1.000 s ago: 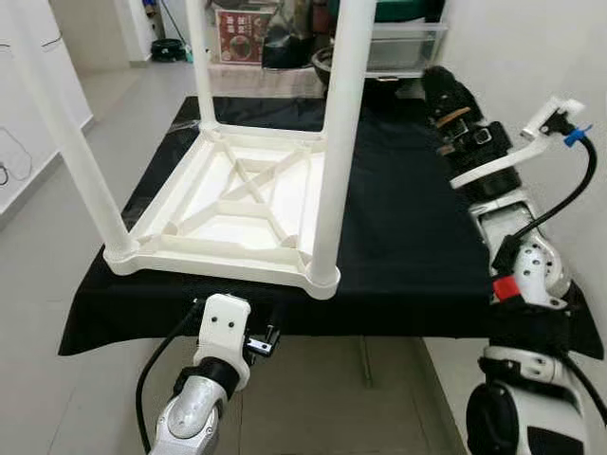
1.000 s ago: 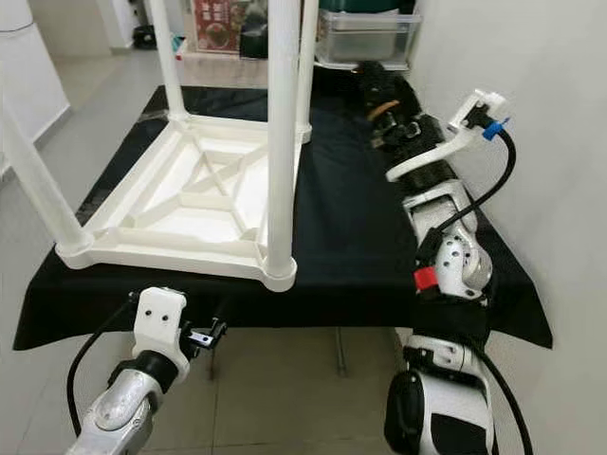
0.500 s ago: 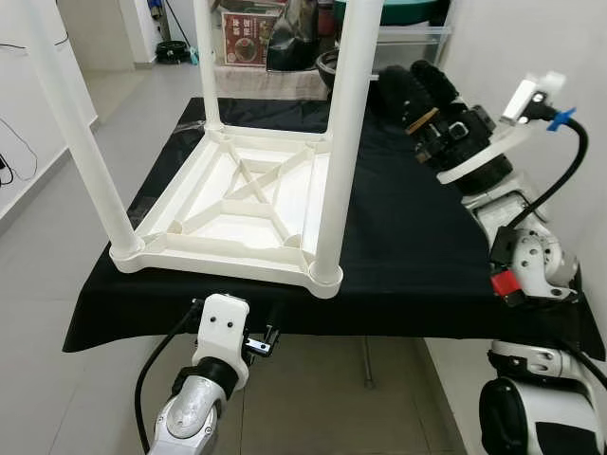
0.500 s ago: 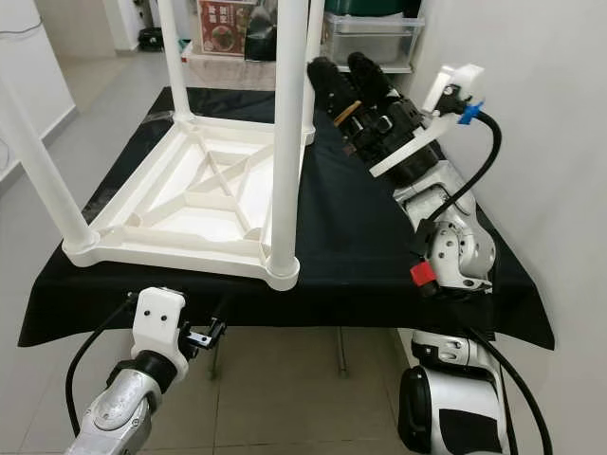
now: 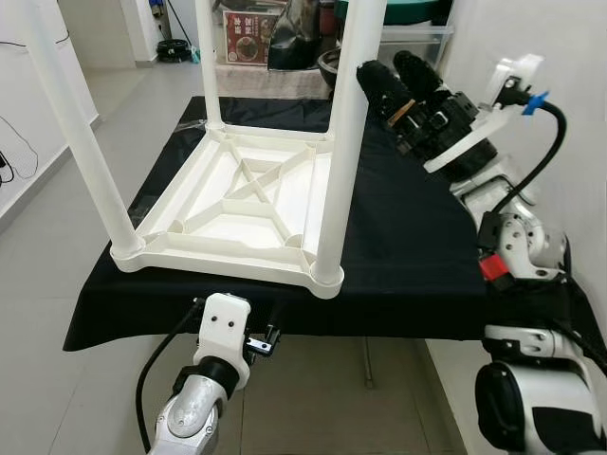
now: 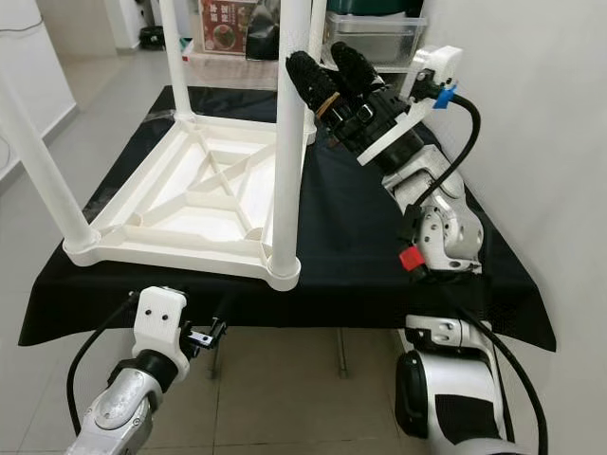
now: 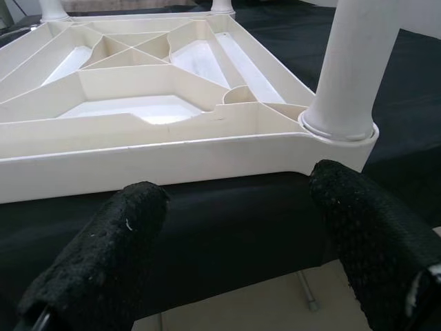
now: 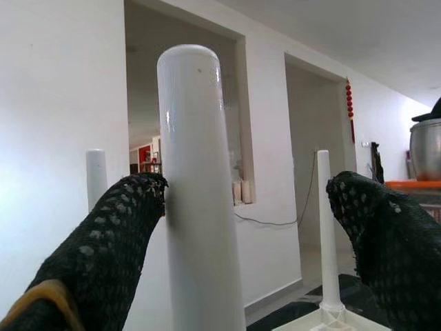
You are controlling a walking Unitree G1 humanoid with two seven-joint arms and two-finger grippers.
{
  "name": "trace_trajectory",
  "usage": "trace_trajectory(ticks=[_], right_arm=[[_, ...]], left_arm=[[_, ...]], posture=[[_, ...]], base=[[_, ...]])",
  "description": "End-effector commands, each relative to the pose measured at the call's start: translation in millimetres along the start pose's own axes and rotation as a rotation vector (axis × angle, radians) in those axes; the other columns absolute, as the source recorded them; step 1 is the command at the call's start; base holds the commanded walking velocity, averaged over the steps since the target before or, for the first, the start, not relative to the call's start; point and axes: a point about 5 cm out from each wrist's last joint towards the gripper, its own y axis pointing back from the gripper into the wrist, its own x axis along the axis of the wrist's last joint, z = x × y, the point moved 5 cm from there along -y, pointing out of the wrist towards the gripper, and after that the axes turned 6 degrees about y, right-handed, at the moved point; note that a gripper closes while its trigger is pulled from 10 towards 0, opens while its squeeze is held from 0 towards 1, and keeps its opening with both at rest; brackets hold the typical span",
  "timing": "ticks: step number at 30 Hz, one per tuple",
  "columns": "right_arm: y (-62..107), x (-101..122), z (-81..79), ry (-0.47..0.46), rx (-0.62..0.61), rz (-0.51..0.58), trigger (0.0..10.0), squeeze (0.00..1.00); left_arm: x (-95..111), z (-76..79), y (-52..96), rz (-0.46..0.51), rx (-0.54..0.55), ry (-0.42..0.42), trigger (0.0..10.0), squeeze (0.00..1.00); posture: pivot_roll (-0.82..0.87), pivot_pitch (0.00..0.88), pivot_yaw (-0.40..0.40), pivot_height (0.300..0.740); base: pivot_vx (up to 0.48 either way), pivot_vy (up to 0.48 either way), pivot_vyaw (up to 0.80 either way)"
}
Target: Building children table
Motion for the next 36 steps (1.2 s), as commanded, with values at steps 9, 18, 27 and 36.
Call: trace_trajectory(ticks=[9,18,27,36], right_arm=[[-19.7,-6.7,-18.5,0.025,0.070,-0.032,10.0,0.00],[-26.9,-19.1,-21.9,0.020,0.081,-0.070,10.0,0.00],[-31.0,-24.2,-13.9,0.029,0.029,-0.080,0.0,0.00],[-28.2,-22.8,15.0,0.084,-0.136,-0.092,0.0,0.00]], left_arm=[[-4.5,-0.6,0.2,-0.017,0.006,0.014,10.0,0.00],[-4.3,0.1,-0.1,-0.017,0.009,0.017,10.0,0.00],[-4.4,0.2,0.2,-0.016,0.010,0.019,10.0,0.00],[-4.7,0.9,1.4,-0.018,0.008,0.016,10.0,0.00]], posture=[[0.04,0.046,-0.081,0.740],[0.03,0.051,-0.086,0.740],[0.04,0.054,-0.088,0.740],[0.04,0.047,-0.087,0.740]], base=[[0.000,0.000,0.00],[0.000,0.000,0.00],[0.000,0.000,0.00],[0.000,0.000,0.00]])
